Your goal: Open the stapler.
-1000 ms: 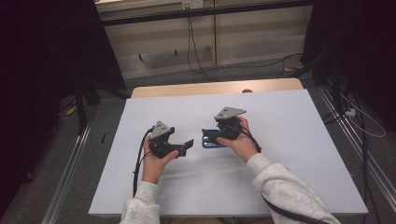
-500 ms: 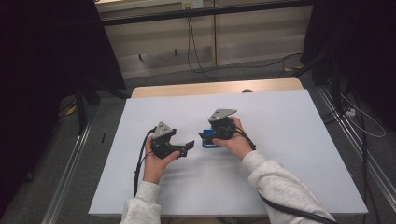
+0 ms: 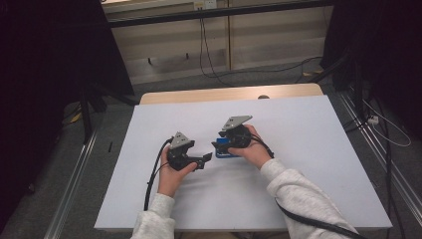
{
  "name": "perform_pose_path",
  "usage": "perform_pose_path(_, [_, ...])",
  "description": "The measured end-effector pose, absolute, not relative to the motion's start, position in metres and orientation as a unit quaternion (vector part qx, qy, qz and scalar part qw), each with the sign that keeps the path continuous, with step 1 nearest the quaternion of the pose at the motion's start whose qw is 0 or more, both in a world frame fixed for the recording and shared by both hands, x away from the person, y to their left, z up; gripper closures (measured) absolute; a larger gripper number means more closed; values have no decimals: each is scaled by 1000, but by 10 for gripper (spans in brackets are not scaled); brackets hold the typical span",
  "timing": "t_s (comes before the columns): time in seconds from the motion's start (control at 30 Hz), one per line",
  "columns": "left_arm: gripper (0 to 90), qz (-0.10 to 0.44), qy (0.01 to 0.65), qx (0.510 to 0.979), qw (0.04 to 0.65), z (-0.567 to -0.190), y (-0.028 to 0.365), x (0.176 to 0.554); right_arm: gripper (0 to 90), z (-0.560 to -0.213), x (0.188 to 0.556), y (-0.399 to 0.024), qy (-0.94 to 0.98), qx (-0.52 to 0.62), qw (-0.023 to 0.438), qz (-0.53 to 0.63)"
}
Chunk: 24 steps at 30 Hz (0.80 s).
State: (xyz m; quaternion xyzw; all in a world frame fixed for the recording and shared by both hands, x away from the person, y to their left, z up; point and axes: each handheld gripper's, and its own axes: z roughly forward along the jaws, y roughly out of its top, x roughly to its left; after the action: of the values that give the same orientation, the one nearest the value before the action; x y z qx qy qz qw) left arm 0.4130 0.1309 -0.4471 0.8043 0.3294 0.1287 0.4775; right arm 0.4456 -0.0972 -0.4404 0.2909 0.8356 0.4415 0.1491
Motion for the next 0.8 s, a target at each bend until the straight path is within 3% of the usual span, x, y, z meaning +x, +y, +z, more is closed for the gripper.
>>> perform_pose_path(0.07, [148, 127, 329, 807, 475, -448, 130, 413, 491, -441, 446, -97, 836, 292, 146, 442])
perform_pose_path(0.2, [272, 128, 327, 807, 474, -449, 127, 411, 508, -442, 447, -97, 840, 289, 142, 437])
perform_pose_path(0.23, [390, 137, 323, 811, 469, -450, 123, 410, 510, -441, 447, -97, 843, 284, 142, 435])
perform_pose_path(0.33, [563, 139, 316, 815, 465, -452, 120, 409, 502, -440, 446, -97, 844, 282, 142, 433])
perform_pose_path(0.37, [563, 139, 315, 816, 464, -453, 118, 408, 484, -440, 446, -98, 844, 281, 145, 432])
perform_pose_path(0.53, [867, 133, 312, 820, 461, -455, 112, 405, 510, -440, 445, -98, 848, 273, 146, 429])
perform_pose_path(0.8, [900, 131, 309, 820, 463, -459, 104, 403, 549, -437, 445, -97, 860, 240, 156, 423])
